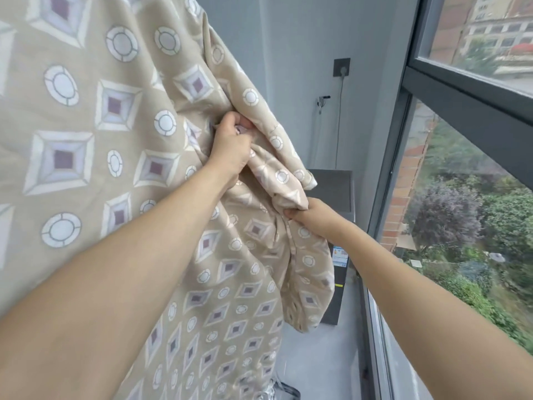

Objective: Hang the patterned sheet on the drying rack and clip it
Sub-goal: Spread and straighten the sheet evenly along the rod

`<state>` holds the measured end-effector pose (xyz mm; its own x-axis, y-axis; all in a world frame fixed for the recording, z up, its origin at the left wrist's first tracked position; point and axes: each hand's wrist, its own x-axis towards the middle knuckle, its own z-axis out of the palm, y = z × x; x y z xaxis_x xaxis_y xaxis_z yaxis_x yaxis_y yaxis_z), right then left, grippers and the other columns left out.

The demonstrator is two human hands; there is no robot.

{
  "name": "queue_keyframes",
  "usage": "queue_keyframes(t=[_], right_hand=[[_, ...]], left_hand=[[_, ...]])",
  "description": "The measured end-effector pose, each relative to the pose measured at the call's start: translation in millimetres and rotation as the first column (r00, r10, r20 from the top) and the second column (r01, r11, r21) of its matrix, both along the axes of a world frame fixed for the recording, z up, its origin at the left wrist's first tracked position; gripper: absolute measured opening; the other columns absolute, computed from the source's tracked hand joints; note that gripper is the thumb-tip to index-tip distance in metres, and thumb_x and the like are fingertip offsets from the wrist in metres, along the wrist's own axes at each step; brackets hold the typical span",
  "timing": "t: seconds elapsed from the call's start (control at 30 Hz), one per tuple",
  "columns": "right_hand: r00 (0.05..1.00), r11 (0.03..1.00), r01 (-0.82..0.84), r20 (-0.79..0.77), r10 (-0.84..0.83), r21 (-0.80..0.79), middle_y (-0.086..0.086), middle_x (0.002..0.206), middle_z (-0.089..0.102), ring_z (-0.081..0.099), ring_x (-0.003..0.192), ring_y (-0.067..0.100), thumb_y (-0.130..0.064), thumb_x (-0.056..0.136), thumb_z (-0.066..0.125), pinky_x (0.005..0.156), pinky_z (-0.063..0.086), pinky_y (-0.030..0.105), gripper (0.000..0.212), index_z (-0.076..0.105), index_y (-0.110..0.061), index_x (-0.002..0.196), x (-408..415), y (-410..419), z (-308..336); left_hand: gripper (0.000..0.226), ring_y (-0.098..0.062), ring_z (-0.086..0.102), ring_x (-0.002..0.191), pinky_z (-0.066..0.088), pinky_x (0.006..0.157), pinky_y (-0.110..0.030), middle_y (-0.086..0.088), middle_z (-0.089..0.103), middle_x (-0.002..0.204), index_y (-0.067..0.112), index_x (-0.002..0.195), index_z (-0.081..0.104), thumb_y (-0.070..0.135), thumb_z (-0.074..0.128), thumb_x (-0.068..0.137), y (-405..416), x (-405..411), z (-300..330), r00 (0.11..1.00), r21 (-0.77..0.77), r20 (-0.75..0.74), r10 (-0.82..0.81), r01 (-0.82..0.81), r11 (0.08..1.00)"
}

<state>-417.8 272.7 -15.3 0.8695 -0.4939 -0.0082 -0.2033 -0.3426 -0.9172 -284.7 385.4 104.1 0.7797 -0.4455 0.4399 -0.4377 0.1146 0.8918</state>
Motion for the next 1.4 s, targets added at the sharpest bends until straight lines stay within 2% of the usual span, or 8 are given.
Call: queue_keyframes(t=[0.4, 0.57, 0.67, 0.93, 1.03, 1.13, 1.2, 1.4], right_hand=[[0.99, 0.966, 0.131, 0.018, -0.138, 0.221, -0.007, 0.062, 0.061, 0.054, 0.053, 0.01, -0.012, 0.093, 0.053, 0.05, 0.041, 0.018, 0.014, 0.066, -0.011, 0.087, -41, -12, -8], [0.976, 0.878, 0.091, 0.132, -0.172, 0.47, 0.015, 0.099, 0.073, 0.071, 0.09, 0.028, -0.019, 0.091, 0.058, 0.085, 0.056, 0.042, 0.021, 0.069, -0.006, 0.104, -47, -23, 43], [0.977, 0.827, 0.015, 0.167, -0.131, 0.562, 0.016, 0.108, 0.071, 0.069, 0.1, 0.031, -0.026, 0.091, 0.06, 0.09, 0.054, 0.046, 0.033, 0.066, -0.003, 0.113, -45, -25, 68], [0.909, 0.7, -0.386, 0.116, 0.401, 0.601, 0.013, 0.098, 0.068, 0.063, 0.091, 0.029, -0.039, 0.083, 0.056, 0.09, 0.049, 0.039, 0.043, 0.063, -0.004, 0.106, -30, -3, 60], [0.85, 0.676, -0.344, -0.089, 0.519, 0.651, 0.015, 0.109, 0.067, 0.062, 0.105, 0.035, -0.044, 0.095, 0.046, 0.1, 0.046, 0.048, 0.048, 0.06, -0.001, 0.112, -22, 2, 21], [0.912, 0.978, -0.122, -0.37, 0.177, 0.167, 0.014, 0.126, 0.062, 0.058, 0.114, 0.031, -0.028, 0.098, 0.05, 0.103, 0.045, 0.04, 0.035, 0.061, -0.007, 0.124, -8, 2, -11], [0.934, 0.999, -0.043, -0.355, 0.033, -0.022, 0.014, 0.133, 0.057, 0.056, 0.114, 0.03, -0.02, 0.092, 0.059, 0.09, 0.044, 0.031, 0.042, 0.055, -0.008, 0.132, -1, 4, -25], [0.921, 0.916, -0.336, -0.124, 0.368, 0.22, -0.006, 0.133, 0.058, 0.057, 0.119, 0.011, -0.03, 0.076, 0.078, 0.101, 0.046, 0.033, 0.067, 0.048, -0.027, 0.136, 23, 38, -51]], left_hand=[[0.031, -0.023, 0.058, 0.113, 0.043, 0.099, -0.03, -0.005, 0.066, 0.114, 0.021, 0.112, 0.062, 0.015, 0.038, 0.093, -13, -4, 4, 0.965, 0.317, 0.228, 0.127, -0.197, 0.928], [0.08, -0.038, 0.021, 0.144, 0.022, 0.116, -0.048, -0.016, 0.019, 0.159, 0.035, 0.153, 0.006, 0.043, 0.04, 0.082, -7, 3, -10, 0.978, 0.761, 0.199, 0.068, -0.198, 0.617], [0.089, -0.036, 0.022, 0.144, 0.022, 0.116, -0.043, -0.018, 0.021, 0.158, 0.026, 0.154, 0.011, 0.037, 0.046, 0.073, 10, -4, -24, 0.956, 0.824, 0.294, -0.023, -0.241, 0.513], [0.073, -0.04, 0.05, 0.121, 0.042, 0.101, -0.044, -0.022, 0.049, 0.137, 0.023, 0.151, 0.024, 0.014, 0.049, 0.083, 29, 10, -2, 0.825, 0.656, 0.562, -0.056, -0.403, 0.639], [0.069, -0.029, 0.06, 0.112, 0.05, 0.097, -0.038, -0.012, 0.063, 0.121, 0.026, 0.132, 0.052, 0.012, 0.052, 0.064, 28, 16, 7, 0.973, 0.396, 0.214, 0.09, -0.17, 0.902], [0.049, -0.017, 0.069, 0.091, 0.057, 0.083, -0.028, -0.009, 0.07, 0.099, 0.015, 0.11, 0.066, -0.011, 0.041, 0.077, 30, 3, 17, 0.992, 0.145, -0.123, 0.019, -0.001, 0.989], [0.042, -0.021, 0.071, 0.078, 0.059, 0.077, -0.034, -0.014, 0.071, 0.085, 0.01, 0.097, 0.068, -0.016, 0.038, 0.083, 30, -8, 23, 0.971, -0.008, -0.233, -0.058, 0.058, 0.998], [0.066, -0.035, 0.072, 0.078, 0.06, 0.066, -0.042, -0.023, 0.072, 0.08, -0.002, 0.101, 0.066, -0.029, 0.017, 0.066, 33, -19, 34, 0.901, -0.185, -0.368, -0.229, 0.171, 0.968]])
